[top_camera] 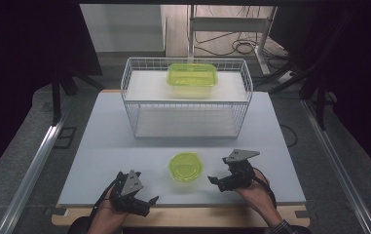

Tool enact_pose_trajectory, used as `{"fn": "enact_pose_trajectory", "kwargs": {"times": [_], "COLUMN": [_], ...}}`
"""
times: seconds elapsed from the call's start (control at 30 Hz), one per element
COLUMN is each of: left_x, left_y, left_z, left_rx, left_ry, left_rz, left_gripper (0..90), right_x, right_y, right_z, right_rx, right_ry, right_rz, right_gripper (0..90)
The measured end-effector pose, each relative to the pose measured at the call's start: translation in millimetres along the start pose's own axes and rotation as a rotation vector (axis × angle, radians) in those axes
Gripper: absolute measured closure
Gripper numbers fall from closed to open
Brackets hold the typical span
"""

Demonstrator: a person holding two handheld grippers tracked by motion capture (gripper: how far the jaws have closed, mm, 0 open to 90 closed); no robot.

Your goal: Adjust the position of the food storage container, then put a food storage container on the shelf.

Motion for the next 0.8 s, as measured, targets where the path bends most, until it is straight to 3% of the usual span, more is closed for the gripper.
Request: {"fn": "enact_pose_trajectory", "kwargs": {"times": [0.27,0.4,0.53,0.6,0.8], "left_x": [-0.3,-0.2,-0.3,-0.4,-0.7], "left_y": [-0.2,0.3,0.4,0.5,0.9], "left_z": [0.6,0.7,1.3,1.4,2.0], "left_rx": [-0.001,-0.001,-0.002,-0.002,-0.003], "left_ry": [-0.001,-0.002,-0.004,-0.004,-0.014], "left_rz": [0.003,0.006,0.005,0.005,0.009], "left_gripper": [2.5,2.5,2.5,2.6,2.5], "right_x": [2.3,3.1,3.9,4.8,13.9], "right_y": [2.3,0.9,1.5,2.5,4.0], "right_z": [0.3,2.3,5.3,6.3,1.4], "right_rx": [0.017,0.015,0.025,0.013,0.047], "right_ry": [0.023,0.007,0.010,0.007,0.047], "right_rz": [0.031,0.055,0.100,0.122,0.176], "right_gripper": [5.8,3.3,2.1,3.9,15.0]}}
Point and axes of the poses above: each handheld gripper's, and its own axes: z roughly forward along the jaws, x roughly out of its top, y roughly to its right, the point moved 3 cm from there along z, roughly forward along the jaws, and after that the axes turned 2 degrees about y, right-handed, at the moved point
